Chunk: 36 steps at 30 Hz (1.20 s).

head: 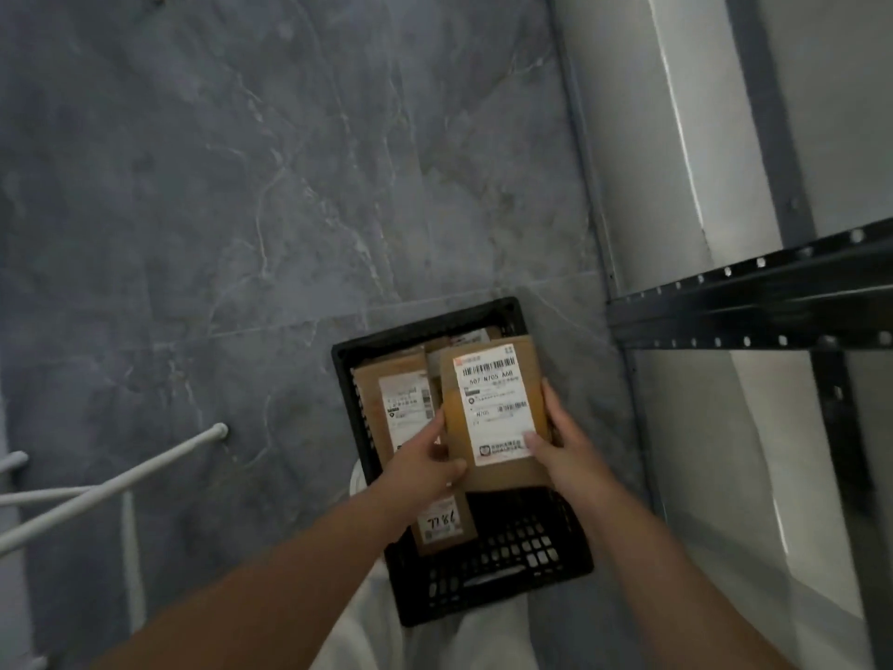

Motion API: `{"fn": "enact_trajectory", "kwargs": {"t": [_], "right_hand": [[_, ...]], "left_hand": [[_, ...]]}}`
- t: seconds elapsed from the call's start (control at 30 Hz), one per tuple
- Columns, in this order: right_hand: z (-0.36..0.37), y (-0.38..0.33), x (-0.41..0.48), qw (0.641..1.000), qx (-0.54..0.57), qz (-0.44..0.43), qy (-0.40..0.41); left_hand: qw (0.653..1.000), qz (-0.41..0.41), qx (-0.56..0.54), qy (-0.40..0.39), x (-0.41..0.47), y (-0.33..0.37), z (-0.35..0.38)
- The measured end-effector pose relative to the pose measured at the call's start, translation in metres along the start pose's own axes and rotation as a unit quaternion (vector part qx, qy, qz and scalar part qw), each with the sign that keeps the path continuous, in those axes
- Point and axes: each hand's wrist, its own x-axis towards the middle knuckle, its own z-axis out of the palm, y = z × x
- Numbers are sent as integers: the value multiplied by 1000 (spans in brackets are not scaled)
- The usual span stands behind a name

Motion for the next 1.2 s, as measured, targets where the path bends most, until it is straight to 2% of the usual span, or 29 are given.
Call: {"fn": "enact_trajectory", "kwargs": {"t": [0.1,0.23,0.37,0.5,0.73,0.87,1.03,1.2], "right_hand": [[12,8,31,1000,9,-12,11],[32,15,62,999,-22,-27,14],[42,24,90,999,-37,-22,13],[52,27,113,998,-49,-26,19],[49,34,146,994,-105,-24,28],[32,39,148,986,-165,-16,22],[38,37,135,977,-208,-44,26],[46,25,119,975,-210,-30,58]], "left_hand": [[995,38,23,89,31,-10,4],[982,65,51,169,65,-24,3],[977,66,67,192,87,-32,4],[951,79,197,226,104,-29,2],[880,102,433,164,129,-12,-6],[825,63,541,148,130,-25,11],[821,27,541,183,134,-29,28],[807,15,569,159,125,-12,34]]}}
